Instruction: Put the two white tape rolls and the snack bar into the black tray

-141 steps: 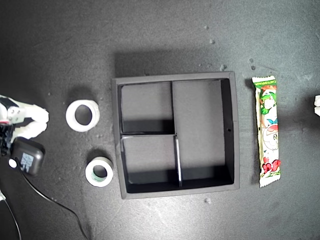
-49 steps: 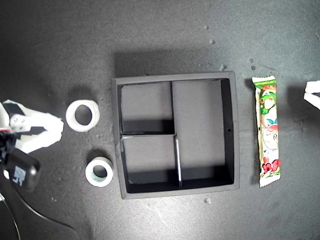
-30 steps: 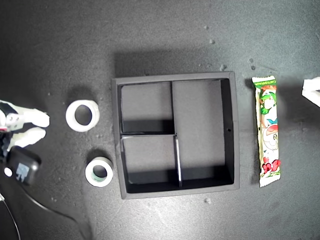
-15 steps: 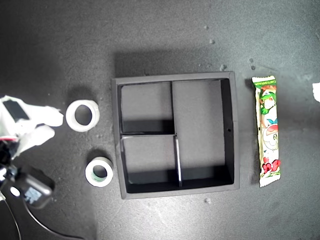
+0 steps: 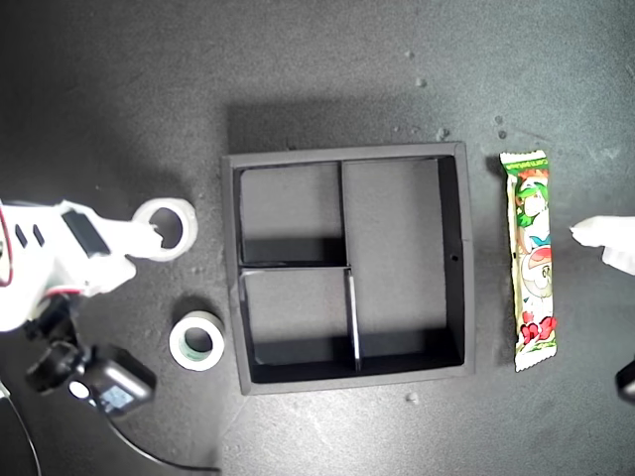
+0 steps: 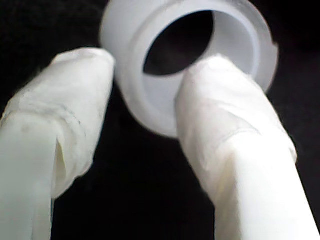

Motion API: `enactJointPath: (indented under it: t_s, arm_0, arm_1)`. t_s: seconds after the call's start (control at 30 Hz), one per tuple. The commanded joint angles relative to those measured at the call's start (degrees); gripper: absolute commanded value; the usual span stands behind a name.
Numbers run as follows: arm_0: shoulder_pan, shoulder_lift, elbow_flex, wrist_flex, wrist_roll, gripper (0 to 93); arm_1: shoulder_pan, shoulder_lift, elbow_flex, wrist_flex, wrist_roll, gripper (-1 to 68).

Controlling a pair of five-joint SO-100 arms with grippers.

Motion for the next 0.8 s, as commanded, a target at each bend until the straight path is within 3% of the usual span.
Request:
enactJointPath:
  t_s: [0.0,0.5,0.77]
  arm_0:
    - [0.97,-3.78,-4.75,-0.79,0.53,11.7]
    - [0.79,-15.73,-7.91,-0.18,-0.44,19.3]
    - [-0.53,-18.81,-6.33,-2.55,-0.62,18.3]
  arm_1:
    - [-0.88,-0.18,0.53,-1.41,0.53,15.9]
    - [-1.23,-0.26,3.69,-3.34,0.7,13.8]
    - [-0.88,-0.26,4.75,-4.92,-0.53,11.5]
